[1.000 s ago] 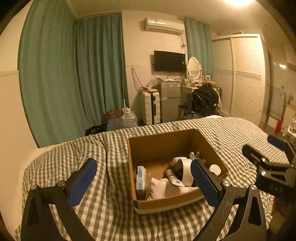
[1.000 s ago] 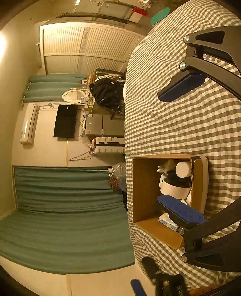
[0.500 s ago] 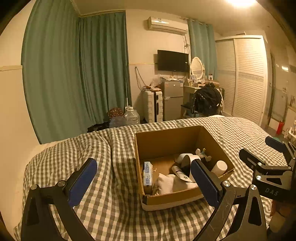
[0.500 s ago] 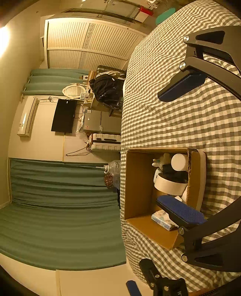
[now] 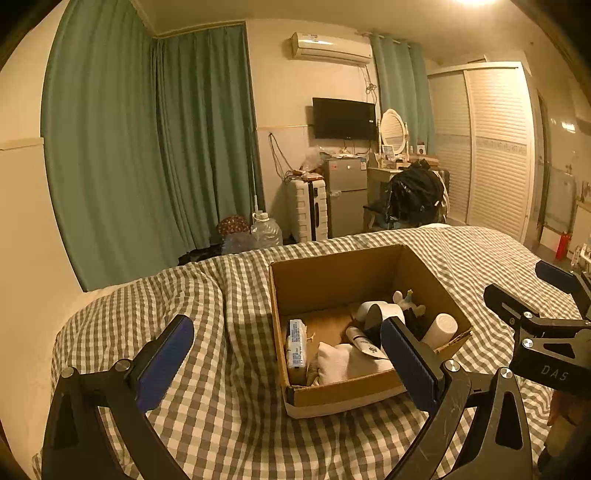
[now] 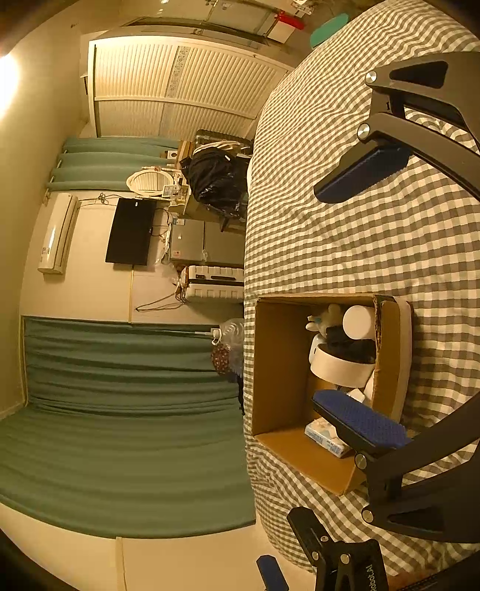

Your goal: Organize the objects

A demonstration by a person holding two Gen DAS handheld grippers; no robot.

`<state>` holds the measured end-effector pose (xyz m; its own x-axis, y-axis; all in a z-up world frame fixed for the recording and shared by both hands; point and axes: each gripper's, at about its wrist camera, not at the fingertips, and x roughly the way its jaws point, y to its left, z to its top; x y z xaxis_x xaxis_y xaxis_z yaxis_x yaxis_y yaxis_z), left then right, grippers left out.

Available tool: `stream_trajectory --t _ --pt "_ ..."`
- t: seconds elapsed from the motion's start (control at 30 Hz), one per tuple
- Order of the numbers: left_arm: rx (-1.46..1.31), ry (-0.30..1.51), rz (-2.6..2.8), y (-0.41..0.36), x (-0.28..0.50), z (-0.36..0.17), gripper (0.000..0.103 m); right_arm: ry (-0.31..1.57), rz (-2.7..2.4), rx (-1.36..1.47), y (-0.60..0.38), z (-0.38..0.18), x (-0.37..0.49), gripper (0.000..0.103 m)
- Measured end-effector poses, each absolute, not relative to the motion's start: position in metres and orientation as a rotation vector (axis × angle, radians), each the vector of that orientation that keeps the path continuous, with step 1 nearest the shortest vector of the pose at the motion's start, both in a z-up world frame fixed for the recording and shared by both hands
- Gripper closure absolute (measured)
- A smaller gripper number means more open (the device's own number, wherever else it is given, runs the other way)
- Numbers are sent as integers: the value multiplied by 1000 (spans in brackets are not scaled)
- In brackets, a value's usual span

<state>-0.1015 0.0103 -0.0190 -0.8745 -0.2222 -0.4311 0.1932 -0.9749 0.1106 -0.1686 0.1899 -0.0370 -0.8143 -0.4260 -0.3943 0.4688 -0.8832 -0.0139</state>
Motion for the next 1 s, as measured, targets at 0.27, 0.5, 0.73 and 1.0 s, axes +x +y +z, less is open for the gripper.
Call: stream_trajectory --t 0.27,0.5,0.73,1.0 --pt "670 -99 -2849 11 -102 -20 0 166 -2605 545 186 -38 -168 2" --pt "695 -108 -2869 11 -103 -22 0 159 -2598 551 186 -38 -169 2" --pt "684 -142 -2850 14 -104 -23 0 169 -2588 568 183 -41 -170 2" --pt "682 -114 -2844 10 -104 -23 0 192 -2588 572 178 -44 -171 2"
